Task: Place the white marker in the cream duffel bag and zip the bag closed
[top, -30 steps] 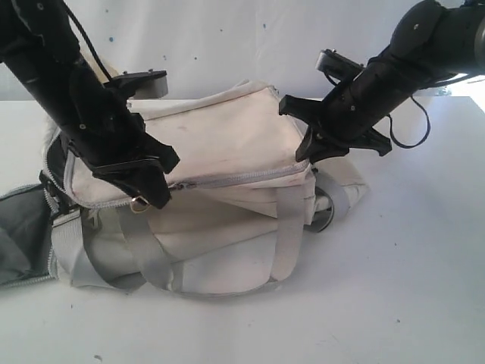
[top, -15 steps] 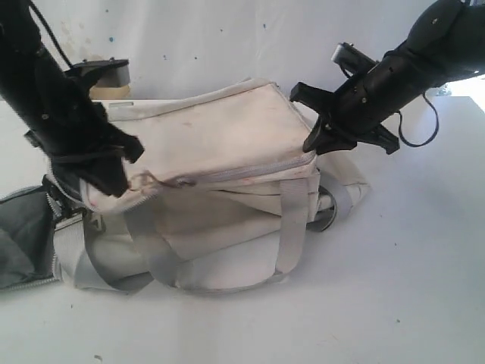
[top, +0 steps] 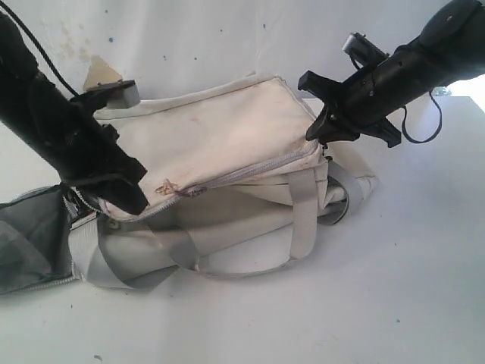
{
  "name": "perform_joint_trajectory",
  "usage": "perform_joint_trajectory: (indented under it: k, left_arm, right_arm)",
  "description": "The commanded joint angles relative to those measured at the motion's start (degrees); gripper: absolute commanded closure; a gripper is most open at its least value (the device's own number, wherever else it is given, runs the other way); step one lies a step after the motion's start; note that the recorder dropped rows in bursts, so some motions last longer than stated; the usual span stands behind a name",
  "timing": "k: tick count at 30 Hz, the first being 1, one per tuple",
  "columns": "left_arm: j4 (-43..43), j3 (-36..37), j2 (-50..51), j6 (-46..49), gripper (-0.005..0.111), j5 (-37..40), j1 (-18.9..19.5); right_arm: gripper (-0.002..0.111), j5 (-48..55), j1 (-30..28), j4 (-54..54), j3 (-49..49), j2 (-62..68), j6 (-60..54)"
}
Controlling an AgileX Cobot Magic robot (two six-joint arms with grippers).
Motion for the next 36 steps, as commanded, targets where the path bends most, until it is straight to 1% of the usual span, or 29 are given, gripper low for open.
perform_joint_trajectory:
  k: [1, 2, 4, 5, 7, 9, 10, 11, 12, 13, 15, 20, 22, 23, 24, 25, 28, 31, 34, 36]
  left_arm:
    - [-1.0, -1.5, -0.6, 11.4, 0.107, -7.6, -0.1]
    - [-1.2, -1.5, -0.6, 15.9, 0.107, -8.8, -0.1]
    - [-1.2, -1.5, -0.6, 19.4, 0.106, -9.6, -0.1]
    - [-1.2, -1.5, -0.6, 20.6, 0.103, -10.1, -0.1]
    - [-1.2, -1.5, -0.6, 22.5, 0.090, -12.3, -0.3]
    - [-1.2, -1.5, -0.5, 25.6, 0.076, -12.6, -0.8]
    - [-1.2, -1.1, -0.5, 30.7, 0.067, -12.6, -1.5]
    - [-1.2, -0.4, -0.5, 34.2, 0.063, -12.9, -2.0]
    - [-1.2, 0.8, -0.3, 40.6, 0.060, -13.3, -2.6]
    - [-1.2, 1.7, -0.2, 44.6, 0.060, -14.1, -3.0]
    - [-1.1, 2.9, 0.2, 48.9, 0.060, -16.2, -3.0]
    - [-1.2, 5.4, 0.4, 53.5, 0.060, -24.4, -3.0]
    - [-2.6, 5.4, 0.6, 56.9, 0.060, -24.4, -3.0]
    - [-5.2, 5.4, 1.0, 61.0, 0.060, -23.2, -3.0]
    - [-6.3, 5.4, 1.2, 62.8, 0.060, -22.9, -3.0]
    - [-9.6, 5.4, 1.9, 66.2, 0.060, -22.9, -3.0]
    - [-15.1, 5.4, 2.7, 71.8, 0.060, -22.5, -3.0]
    - [-15.5, 5.4, 4.0, 74.1, 0.060, -23.0, -3.0]
    - [-15.5, 5.4, 6.2, 74.1, 0.060, -23.0, -3.0]
    - [-14.0, 5.4, 6.3, 74.1, 0.061, -24.7, -3.0]
  right_arm:
    - [0.108, 0.9, -0.4, 0.7, 0.0, -0.5, -1.5]
    - [0.108, 1.0, -0.4, 0.7, 0.0, -0.5, -1.5]
    - [0.108, 1.0, -0.4, 0.7, 0.0, -0.5, -1.5]
    - [0.108, 1.0, -0.4, 0.7, 0.0, -0.5, -1.6]
    - [0.108, 0.9, -0.4, 0.7, 0.0, -0.5, -1.7]
    - [0.108, 0.9, -0.4, 0.7, 0.0, -0.5, -1.7]
    - [0.108, 0.8, -0.4, 0.7, 0.0, -0.5, -1.7]
    - [0.108, 0.8, -0.4, 0.7, 0.0, -0.5, -1.7]
    - [0.108, 0.8, -0.4, 0.7, 0.0, -0.5, -1.7]
    - [0.108, 0.8, -0.4, 0.7, 0.0, -0.5, -1.7]
    - [0.108, 0.8, -0.4, 0.7, 0.0, -0.5, -2.3]
    - [0.108, 1.0, -0.4, 0.7, 0.0, -0.5, -2.7]
    - [0.108, 1.0, -0.4, 0.7, 0.0, -0.5, -2.7]
    - [0.108, 1.0, -0.4, 0.7, 0.0, -0.5, -2.8]
    - [0.108, 1.0, -0.4, 0.7, 0.0, -0.5, -2.8]
    - [0.108, 1.0, -0.4, 0.7, 0.0, -0.5, -2.8]
    - [0.108, 0.8, -0.4, 0.7, 0.0, -0.5, -3.2]
    - [0.108, 0.7, -0.4, 0.7, 0.0, -0.5, -4.2]
    - [0.108, 0.7, -0.4, 0.7, 0.0, -0.5, -4.2]
    - [0.108, 0.7, -0.4, 0.7, 0.0, -0.5, -4.3]
